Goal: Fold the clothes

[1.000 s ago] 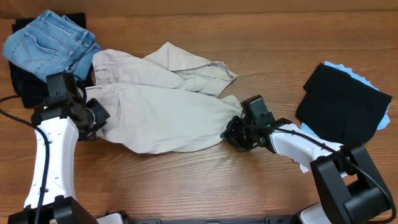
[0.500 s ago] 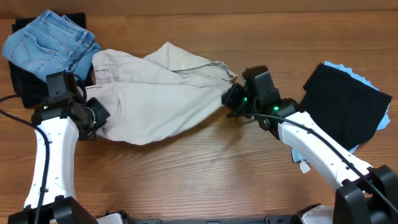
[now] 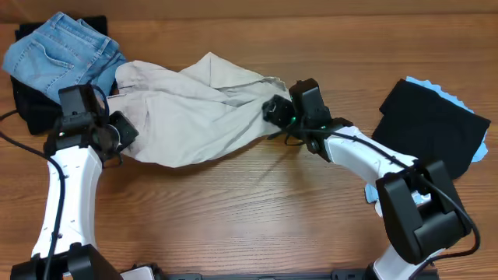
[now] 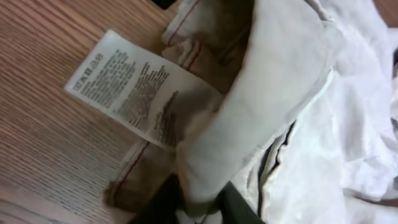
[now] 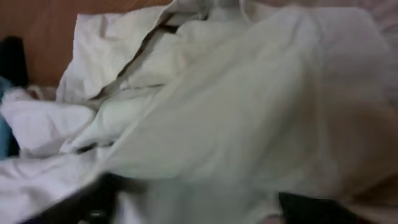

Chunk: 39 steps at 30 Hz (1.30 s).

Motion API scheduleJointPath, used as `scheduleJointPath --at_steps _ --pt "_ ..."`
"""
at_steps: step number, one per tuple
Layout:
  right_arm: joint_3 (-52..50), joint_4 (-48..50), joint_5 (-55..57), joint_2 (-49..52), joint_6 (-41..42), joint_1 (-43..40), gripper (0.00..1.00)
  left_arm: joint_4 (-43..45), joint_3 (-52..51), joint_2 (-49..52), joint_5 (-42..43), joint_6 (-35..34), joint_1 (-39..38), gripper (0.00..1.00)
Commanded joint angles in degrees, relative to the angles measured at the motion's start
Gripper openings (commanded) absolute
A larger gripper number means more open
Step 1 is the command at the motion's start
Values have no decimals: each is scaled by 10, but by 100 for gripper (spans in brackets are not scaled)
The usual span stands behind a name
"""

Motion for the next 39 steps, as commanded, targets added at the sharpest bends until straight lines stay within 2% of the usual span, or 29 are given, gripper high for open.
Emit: scheduleJointPath --at_steps 1,3,6,10,19,20,21,22,23,25,26,31,35,39 --pt "24 -34 3 -9 -62 -5 100 9 -4 26 -4 1 -1 36" --pt "54 -103 2 -11 -95 -33 100 5 -4 50 -4 4 -1 41" --pt "65 -161 -24 -12 -98 -70 100 8 -3 53 -4 21 -1 45" --pt "63 -162 -97 -12 -115 -93 100 21 -3 53 -4 19 -1 47" --pt "61 -134 -94 7 -145 -54 96 23 -3 53 -3 13 -1 47" --pt "61 -125 -94 16 -145 -52 90 22 -3 53 -3 13 -1 47" --pt "61 -116 -94 22 -145 -52 70 21 -3 53 -3 14 -1 45" --pt "61 -109 -94 23 -145 -52 52 19 -3 53 -4 14 -1 39" --pt "62 -99 -94 23 -145 -52 38 17 -3 53 -3 14 -1 30" --pt "70 -96 -103 21 -145 -52 11 12 -3 52 -3 17 -1 5" --pt "78 -102 -110 19 -144 -54 4 4 -1 51 0 23 -1 4" --pt "102 -156 -89 -26 -145 -56 4 -46 16 16 23 44 -4 4" --pt "104 -212 -62 -117 -128 -56 4 -89 19 -60 28 42 -10 4" --pt "105 -283 -37 -220 -101 -50 4 -156 19 -147 27 -3 -11 4"
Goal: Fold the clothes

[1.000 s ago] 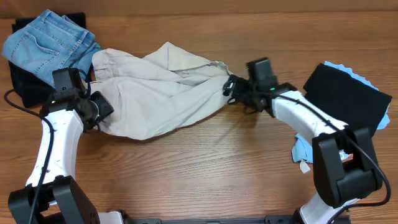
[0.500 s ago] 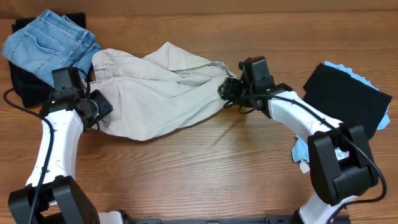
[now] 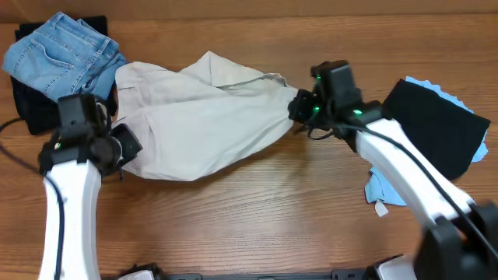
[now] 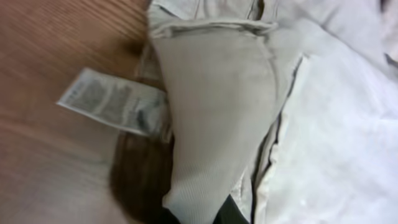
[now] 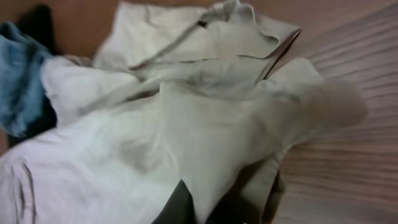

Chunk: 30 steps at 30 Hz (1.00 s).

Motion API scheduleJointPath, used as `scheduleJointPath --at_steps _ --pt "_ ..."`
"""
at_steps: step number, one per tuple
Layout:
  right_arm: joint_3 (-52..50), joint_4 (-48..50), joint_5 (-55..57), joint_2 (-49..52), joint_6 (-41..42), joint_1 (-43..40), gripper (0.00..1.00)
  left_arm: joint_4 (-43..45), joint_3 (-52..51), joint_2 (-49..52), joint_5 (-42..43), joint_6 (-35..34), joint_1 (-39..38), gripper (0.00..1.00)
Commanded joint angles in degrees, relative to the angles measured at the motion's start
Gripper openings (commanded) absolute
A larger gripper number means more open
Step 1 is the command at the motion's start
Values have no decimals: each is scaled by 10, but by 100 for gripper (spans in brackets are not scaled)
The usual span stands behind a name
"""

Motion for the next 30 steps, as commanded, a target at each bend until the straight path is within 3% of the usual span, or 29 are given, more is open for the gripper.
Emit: scheduleJointPath --at_steps 1,5,11,13,14,17,20,25,30 --pt "19 -33 30 -93 23 6 4 -48 17 -75 5 -46 -2 4" --pt "19 -42 35 -146 59 8 4 -88 17 -110 40 -60 -2 4" --pt "19 114 90 -59 86 7 8 70 17 -38 33 -80 -2 8" --pt "19 156 90 -4 86 7 29 115 17 17 31 -79 -2 27" --pt "19 168 90 31 84 7 46 138 17 59 33 -79 -3 49" --pt "19 164 68 112 42 7 82 169 17 174 35 -71 -2 62" --pt "19 131 75 120 31 3 98 162 17 215 35 -66 -2 69" --pt "20 80 74 62 12 -28 100 108 21 163 41 -38 -3 70" --pt "20 -7 72 0 12 -103 100 -42 20 94 39 -36 -3 70"
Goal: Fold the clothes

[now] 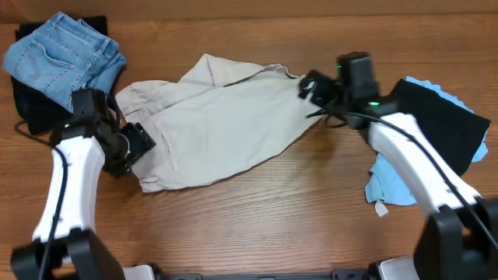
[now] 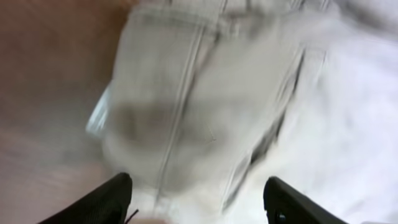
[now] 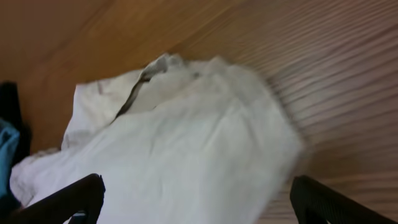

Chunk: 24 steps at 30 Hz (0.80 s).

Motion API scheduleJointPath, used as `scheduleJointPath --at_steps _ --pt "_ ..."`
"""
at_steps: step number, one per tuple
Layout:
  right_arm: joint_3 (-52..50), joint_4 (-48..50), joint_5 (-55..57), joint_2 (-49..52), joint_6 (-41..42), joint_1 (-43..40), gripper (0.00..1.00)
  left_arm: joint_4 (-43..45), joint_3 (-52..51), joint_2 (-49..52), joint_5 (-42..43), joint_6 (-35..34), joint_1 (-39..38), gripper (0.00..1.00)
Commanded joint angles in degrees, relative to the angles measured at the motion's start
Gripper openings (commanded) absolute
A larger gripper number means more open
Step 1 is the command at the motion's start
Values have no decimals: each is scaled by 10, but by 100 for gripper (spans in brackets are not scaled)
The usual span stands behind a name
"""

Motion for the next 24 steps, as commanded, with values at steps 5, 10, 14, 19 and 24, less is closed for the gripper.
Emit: scheduleJointPath --at_steps 5,10,14,19,24 --pt "7 -98 -15 -28 -8 -58 100 -92 -15 -31 16 15 -6 70" --pt "7 -107 -14 -28 -14 -58 100 -76 -67 -31 16 1 -47 70" --pt "7 -129 -4 -28 -21 -58 100 -19 -118 -31 -4 -31 -57 70" --pt "0 -150 18 -27 -75 -58 100 14 -134 -31 -90 -65 -47 69" --pt "-8 -155 31 -24 -75 -58 100 -5 -119 -77 -97 -67 -41 58"
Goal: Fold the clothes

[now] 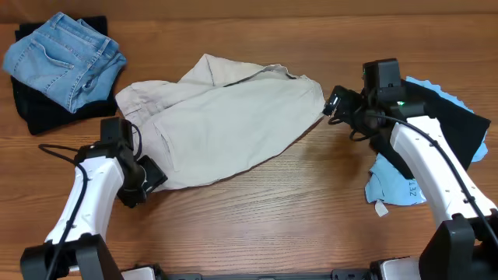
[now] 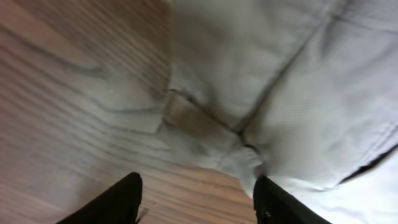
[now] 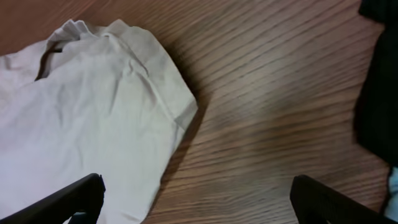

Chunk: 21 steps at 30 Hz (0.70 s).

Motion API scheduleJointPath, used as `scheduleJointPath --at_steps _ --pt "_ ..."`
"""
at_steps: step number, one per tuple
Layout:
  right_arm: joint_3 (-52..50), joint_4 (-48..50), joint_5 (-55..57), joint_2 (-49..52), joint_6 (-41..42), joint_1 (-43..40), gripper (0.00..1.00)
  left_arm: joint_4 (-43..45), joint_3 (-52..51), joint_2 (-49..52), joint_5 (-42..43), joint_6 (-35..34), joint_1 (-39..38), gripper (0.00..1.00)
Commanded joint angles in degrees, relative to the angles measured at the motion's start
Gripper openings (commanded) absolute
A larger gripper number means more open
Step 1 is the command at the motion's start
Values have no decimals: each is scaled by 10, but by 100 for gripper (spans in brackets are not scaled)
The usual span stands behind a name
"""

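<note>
A beige garment (image 1: pixel 218 124) lies spread across the middle of the table, its near-left corner (image 2: pixel 249 93) bunched in the left wrist view. My left gripper (image 1: pixel 148 180) stands open at that lower left corner, nothing between its fingers (image 2: pixel 112 202). My right gripper (image 1: pixel 334 105) is open just off the garment's right edge (image 3: pixel 124 112), over bare wood, its fingers (image 3: pixel 68 199) wide apart.
Folded blue jeans (image 1: pixel 66 50) lie on a black garment (image 1: pixel 39 109) at the far left. A black cloth (image 1: pixel 432 128) over a light blue cloth (image 1: pixel 397 187) lies at the right, its dark edge (image 3: pixel 379 93) in the right wrist view. The wooden table (image 1: pixel 272 218) runs along the front.
Both grippers stayed open and drew away from the beige garment: the left toward the front at its lower left corner, the right further right, off its edge.
Both grippers were shut on the beige garment's ends, the left at the label side, the right at the bunched right end. Then the garment was stretched wider. Then both were open with the garment lying flatter, and now both stand clear of it.
</note>
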Motion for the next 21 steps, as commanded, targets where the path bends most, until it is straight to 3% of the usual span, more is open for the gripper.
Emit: scheduleJointPath --at_steps 1,5,12,17,21 --pt "-5 -2 17 1 -11 2 100 -5 17 -61 -24 -12 4 60" --pt "-5 -3 16 1 -10 2 100 0 16 -97 -39 -11 19 79" --pt "-5 -16 15 1 -11 2 100 108 -60 -38 9 -7 27 78" --pt "-5 -18 15 1 -10 2 100 122 -72 2 38 -2 27 77" --pt "-5 -20 15 1 -10 2 100 182 -96 22 44 1 27 77"
